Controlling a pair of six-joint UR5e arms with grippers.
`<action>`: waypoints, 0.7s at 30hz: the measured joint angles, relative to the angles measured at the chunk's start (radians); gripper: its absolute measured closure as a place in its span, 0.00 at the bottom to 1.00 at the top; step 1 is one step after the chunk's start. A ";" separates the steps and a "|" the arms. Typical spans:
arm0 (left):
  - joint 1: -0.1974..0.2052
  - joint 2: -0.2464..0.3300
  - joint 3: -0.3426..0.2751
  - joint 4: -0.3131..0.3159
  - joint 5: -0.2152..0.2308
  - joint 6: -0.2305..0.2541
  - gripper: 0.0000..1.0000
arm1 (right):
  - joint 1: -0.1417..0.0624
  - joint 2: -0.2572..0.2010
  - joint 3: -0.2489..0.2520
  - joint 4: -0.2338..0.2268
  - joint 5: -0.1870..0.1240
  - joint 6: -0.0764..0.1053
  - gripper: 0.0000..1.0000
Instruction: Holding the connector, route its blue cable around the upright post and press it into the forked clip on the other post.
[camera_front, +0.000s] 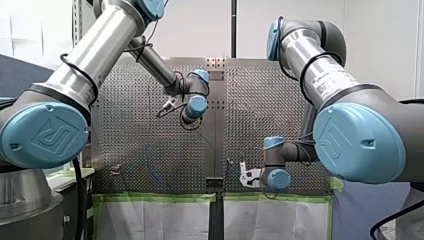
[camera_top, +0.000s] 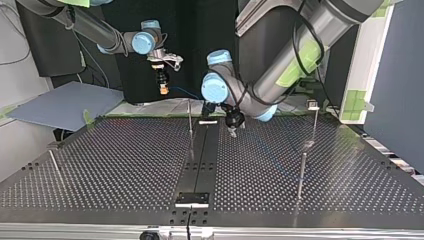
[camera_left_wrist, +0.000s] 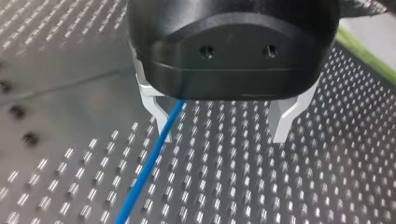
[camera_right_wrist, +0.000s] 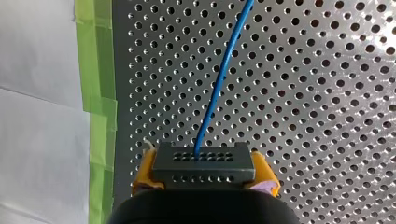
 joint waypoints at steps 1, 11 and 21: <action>-0.004 -0.007 0.000 0.003 0.000 -0.001 0.01 | 0.000 0.000 0.000 0.001 0.000 0.000 1.00; -0.032 -0.054 -0.008 0.023 0.000 -0.008 0.01 | 0.000 0.000 0.000 -0.001 0.001 0.000 1.00; -0.046 -0.124 -0.052 0.093 0.018 -0.033 0.01 | 0.007 0.000 0.000 -0.003 -0.030 -0.019 1.00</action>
